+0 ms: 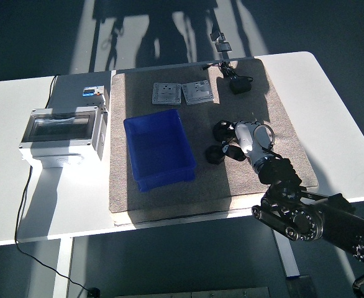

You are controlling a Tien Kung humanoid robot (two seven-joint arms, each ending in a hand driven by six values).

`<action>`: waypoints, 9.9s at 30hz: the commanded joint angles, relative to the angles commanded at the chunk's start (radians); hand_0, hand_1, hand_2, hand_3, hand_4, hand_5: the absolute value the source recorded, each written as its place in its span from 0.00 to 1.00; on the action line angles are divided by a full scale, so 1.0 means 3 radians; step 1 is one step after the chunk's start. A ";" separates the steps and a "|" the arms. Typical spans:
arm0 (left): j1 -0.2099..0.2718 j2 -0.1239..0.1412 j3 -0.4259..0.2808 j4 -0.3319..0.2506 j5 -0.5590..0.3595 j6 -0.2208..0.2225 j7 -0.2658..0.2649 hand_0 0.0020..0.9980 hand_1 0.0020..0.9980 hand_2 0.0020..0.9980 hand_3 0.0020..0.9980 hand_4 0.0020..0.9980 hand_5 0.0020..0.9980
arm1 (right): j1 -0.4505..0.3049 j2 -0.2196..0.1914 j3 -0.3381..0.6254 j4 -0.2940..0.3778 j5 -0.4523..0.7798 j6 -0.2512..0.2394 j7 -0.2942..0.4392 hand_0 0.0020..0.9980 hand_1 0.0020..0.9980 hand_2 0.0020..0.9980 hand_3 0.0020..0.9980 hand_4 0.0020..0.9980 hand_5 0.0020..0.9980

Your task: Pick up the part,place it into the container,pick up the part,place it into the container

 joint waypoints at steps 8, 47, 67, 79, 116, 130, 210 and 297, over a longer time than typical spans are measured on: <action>-0.0010 0.0009 0.0003 0.0000 -0.0005 0.0004 -0.0003 0.69 0.58 0.46 0.59 0.67 0.91 | 0.0144 -0.0034 -0.0022 0.0106 0.0016 0.0216 -0.0105 0.91 0.79 0.80 0.35 0.91 0.45; -0.0023 0.0018 -0.0027 0.0000 0.0014 0.0051 -0.0083 0.68 0.58 0.46 0.58 0.61 0.88 | 0.0208 0.0012 -0.0213 0.0209 -0.0316 0.0378 -0.0421 0.91 0.76 0.72 0.29 0.50 0.07; -0.0012 0.0019 -0.0040 0.0000 0.0021 0.0081 -0.0111 0.68 0.58 0.45 0.58 0.61 0.88 | 0.0209 -0.0026 -0.0134 0.0203 -0.0330 0.0063 -0.0257 0.82 0.60 0.49 0.28 0.42 0.04; 0.0007 0.0019 -0.0032 0.0000 0.0007 0.0102 -0.0132 0.68 0.58 0.45 0.58 0.62 0.89 | 0.0174 -0.0077 -0.0057 0.0114 0.0397 -0.0343 0.0010 0.82 0.60 0.46 0.28 0.42 0.03; 0.0043 0.0009 -0.0013 0.0000 -0.0046 0.0161 -0.0151 0.68 0.58 0.44 0.57 0.62 0.89 | 0.0114 -0.0239 0.0016 0.1469 0.1400 -0.0522 0.0230 0.78 0.61 0.44 0.28 0.42 0.02; 0.0036 0.0012 -0.0025 0.0000 -0.0036 0.0165 -0.0148 0.68 0.58 0.44 0.57 0.62 0.87 | 0.0189 -0.0189 -0.0328 0.1475 0.0283 -0.0410 0.0291 0.77 0.61 0.44 0.29 0.42 0.00; 0.0041 -0.0011 -0.0018 0.0000 -0.0034 0.0167 -0.0143 0.67 0.57 0.44 0.57 0.63 0.85 | -0.0166 -0.0454 0.0049 0.1365 -0.0217 0.0999 -0.0497 0.93 0.83 0.82 0.80 0.78 0.19; 0.0012 0.0032 -0.0051 0.0000 0.0008 0.0168 -0.0140 0.68 0.57 0.44 0.56 0.62 0.85 | 0.0272 -0.0162 -0.0232 0.1346 -0.0343 0.0696 -0.0305 1.00 0.97 0.96 0.84 0.90 0.36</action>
